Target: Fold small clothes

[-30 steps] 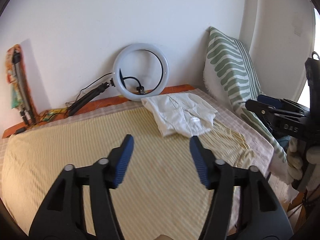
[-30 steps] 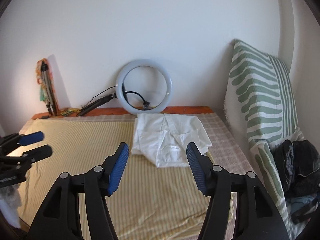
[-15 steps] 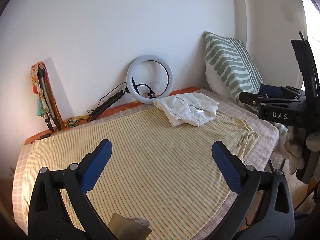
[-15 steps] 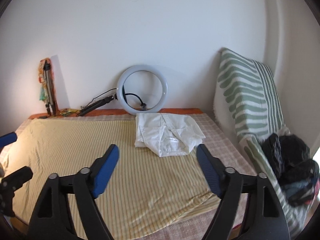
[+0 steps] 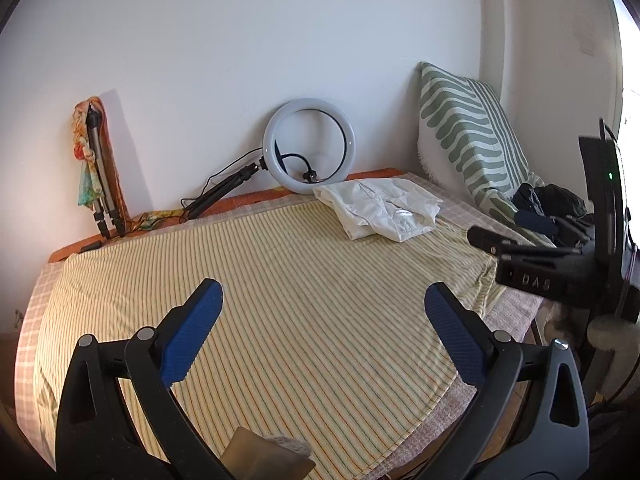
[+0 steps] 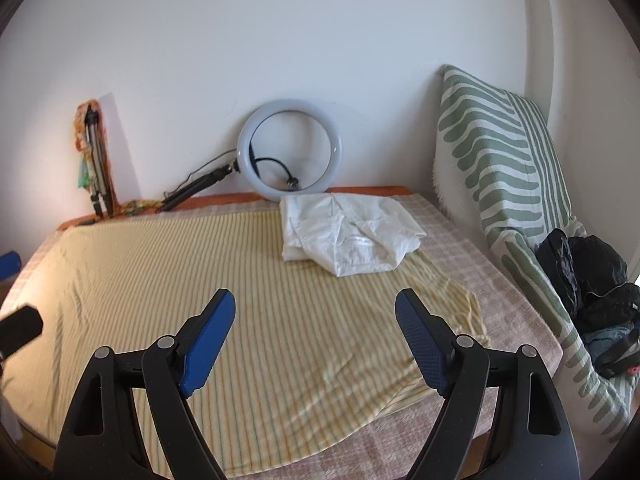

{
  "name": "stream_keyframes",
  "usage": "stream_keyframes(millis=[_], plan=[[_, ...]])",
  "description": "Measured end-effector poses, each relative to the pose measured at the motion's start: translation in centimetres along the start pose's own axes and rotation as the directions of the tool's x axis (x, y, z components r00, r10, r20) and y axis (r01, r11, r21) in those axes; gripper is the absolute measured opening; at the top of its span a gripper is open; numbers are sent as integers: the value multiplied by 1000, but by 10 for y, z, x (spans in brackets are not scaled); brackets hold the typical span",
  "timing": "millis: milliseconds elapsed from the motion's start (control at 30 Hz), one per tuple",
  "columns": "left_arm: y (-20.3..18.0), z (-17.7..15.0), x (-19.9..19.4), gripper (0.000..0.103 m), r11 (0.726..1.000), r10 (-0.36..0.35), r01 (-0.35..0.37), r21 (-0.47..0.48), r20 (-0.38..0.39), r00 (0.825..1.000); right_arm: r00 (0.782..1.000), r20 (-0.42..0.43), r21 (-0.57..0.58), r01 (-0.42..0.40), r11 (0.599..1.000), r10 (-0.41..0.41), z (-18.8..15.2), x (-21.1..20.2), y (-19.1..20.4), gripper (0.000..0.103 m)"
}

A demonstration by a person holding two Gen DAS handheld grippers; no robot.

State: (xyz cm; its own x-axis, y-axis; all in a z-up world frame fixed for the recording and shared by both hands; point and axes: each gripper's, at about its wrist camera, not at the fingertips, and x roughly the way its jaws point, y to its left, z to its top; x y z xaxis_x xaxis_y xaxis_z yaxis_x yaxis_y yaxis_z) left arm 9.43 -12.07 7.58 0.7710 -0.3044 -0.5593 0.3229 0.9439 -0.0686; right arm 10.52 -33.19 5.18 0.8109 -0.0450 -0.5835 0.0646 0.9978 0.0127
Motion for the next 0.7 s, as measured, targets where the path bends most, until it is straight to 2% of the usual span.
stream_keyframes(millis=[133,333,700], plan=[[7,-1,2,103,1000,-5,5,-30,-23,1000,1000,-9,-14,-14,1000,14,-4,2,8,82],[13,-1,-2,103,999,12,-13,-35,-7,1000,1000,4,-56,5,998,-5,-5,1,17,82],[18,1,-3,103,999,25,-24,-44,0,1000,1000,-10,-4,-9,1000,9,-5,4,7,83]])
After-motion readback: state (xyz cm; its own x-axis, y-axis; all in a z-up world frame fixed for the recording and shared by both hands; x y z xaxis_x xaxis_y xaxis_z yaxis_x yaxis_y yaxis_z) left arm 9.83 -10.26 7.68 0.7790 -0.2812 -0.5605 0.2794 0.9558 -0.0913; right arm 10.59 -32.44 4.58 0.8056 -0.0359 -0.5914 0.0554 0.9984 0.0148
